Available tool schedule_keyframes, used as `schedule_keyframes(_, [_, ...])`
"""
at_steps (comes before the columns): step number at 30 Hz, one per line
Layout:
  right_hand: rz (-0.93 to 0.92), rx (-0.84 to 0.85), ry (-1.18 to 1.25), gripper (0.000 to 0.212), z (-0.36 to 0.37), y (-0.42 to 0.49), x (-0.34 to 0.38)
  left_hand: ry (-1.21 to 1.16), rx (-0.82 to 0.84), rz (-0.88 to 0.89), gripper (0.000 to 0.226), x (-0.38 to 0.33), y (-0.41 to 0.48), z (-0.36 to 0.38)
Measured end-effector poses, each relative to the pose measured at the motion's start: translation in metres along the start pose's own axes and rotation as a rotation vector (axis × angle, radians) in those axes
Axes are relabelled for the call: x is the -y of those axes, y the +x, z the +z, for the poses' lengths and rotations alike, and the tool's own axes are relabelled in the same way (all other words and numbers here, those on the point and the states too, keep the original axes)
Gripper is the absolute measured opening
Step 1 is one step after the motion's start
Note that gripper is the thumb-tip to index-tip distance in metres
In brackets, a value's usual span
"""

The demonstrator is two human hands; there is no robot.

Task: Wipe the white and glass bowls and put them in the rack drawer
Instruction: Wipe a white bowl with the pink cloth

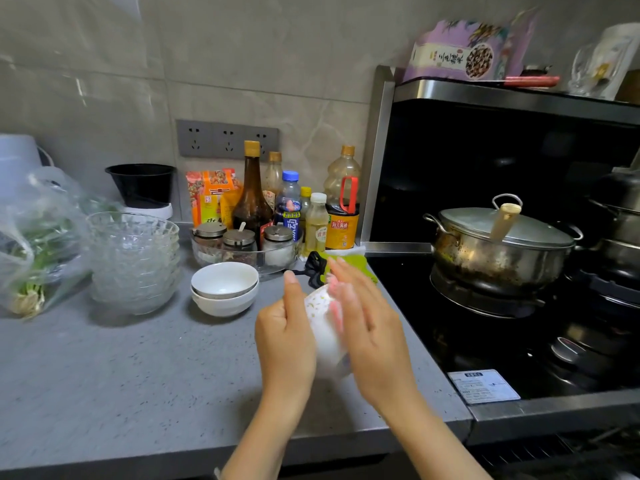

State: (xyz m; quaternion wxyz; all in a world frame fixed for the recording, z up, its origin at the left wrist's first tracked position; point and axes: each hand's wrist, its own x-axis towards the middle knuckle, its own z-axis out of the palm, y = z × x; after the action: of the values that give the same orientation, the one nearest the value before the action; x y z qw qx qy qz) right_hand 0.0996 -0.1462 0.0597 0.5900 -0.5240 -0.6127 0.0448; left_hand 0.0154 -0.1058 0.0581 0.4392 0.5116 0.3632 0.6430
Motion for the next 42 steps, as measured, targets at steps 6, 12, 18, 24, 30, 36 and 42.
schedule_keyframes(6, [0.015,0.025,-0.027,0.046,0.002,-0.009,0.006,-0.052,-0.028,-0.026,0.058,-0.001,-0.001,0.0])
schedule_keyframes(12, [0.165,-0.015,0.192,0.033,-0.003,0.001,0.011,0.013,0.082,0.021,0.068,-0.01,-0.004,-0.007])
schedule_keyframes(18, [0.555,0.061,0.293,0.051,-0.011,0.01,0.007,-0.158,0.263,-0.102,0.078,-0.011,0.008,-0.024])
schedule_keyframes(24, [0.508,0.122,0.1,0.064,-0.02,0.016,0.019,-0.068,0.403,-0.147,0.068,-0.006,0.015,-0.036])
schedule_keyframes(30, [0.213,0.148,-0.086,0.069,-0.015,0.023,0.011,0.247,0.486,0.164,0.069,-0.009,0.022,-0.031])
schedule_keyframes(36, [0.224,0.033,0.214,0.056,-0.003,0.011,0.009,0.059,0.195,0.055,0.059,-0.011,0.015,-0.021])
schedule_keyframes(42, [-0.033,0.053,-0.153,0.045,0.017,-0.01,0.008,-0.049,-0.092,-0.045,0.048,0.003,0.009,-0.009])
